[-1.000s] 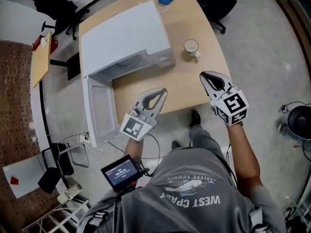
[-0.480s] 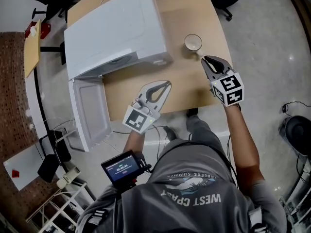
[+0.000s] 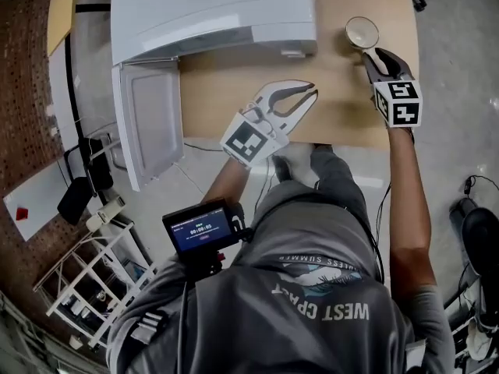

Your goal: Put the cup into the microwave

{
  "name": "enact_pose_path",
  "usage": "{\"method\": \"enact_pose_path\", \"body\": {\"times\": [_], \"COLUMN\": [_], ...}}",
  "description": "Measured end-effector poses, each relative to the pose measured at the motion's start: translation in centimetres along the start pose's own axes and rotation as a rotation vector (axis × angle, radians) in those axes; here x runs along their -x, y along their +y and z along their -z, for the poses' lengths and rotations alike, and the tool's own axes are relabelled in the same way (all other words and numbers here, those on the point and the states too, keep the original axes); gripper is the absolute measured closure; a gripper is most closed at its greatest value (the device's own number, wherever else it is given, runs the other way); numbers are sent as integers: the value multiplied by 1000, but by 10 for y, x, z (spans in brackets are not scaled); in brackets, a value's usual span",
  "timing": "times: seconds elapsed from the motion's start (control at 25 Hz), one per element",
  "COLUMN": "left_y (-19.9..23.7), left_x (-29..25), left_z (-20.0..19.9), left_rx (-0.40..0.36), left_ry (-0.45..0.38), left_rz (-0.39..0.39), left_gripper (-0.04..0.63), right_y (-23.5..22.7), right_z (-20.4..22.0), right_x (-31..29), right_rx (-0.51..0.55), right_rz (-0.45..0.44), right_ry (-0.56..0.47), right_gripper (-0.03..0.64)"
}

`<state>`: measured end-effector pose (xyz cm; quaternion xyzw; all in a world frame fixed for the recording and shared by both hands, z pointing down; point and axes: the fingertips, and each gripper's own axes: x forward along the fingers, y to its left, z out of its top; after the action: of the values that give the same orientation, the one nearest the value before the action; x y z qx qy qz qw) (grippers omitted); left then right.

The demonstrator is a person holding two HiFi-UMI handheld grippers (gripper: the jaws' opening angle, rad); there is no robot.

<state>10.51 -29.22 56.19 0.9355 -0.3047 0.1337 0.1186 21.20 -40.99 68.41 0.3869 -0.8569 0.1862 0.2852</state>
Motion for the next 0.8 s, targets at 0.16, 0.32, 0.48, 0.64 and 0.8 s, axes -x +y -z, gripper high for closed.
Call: {"method": "enact_pose_path", "body": {"times": [0.16, 0.32, 0.48, 0.64, 0.8], "left_y": [0, 3, 2, 3, 4], "left_x": [6, 4, 6, 12, 14], "left_z": [7, 13, 7, 11, 13], "left_rx": [-13, -3, 4, 19, 19], "left_ry": [10, 14, 4, 10, 16], "left_rz": [-7, -16, -18, -32, -41], "left_gripper": [572, 571, 571, 572, 572], "right_y": [9, 5, 4, 7, 11], "right_z": [4, 5, 4, 7, 11], "right_x": [-11, -14, -11, -11, -5], "right_rx": [46, 72, 79, 72, 67], "right_rz": [-8, 10, 27, 27, 15], "right_ry": [27, 25, 20, -9, -25], "right_gripper": [485, 499, 545, 548, 549]}}
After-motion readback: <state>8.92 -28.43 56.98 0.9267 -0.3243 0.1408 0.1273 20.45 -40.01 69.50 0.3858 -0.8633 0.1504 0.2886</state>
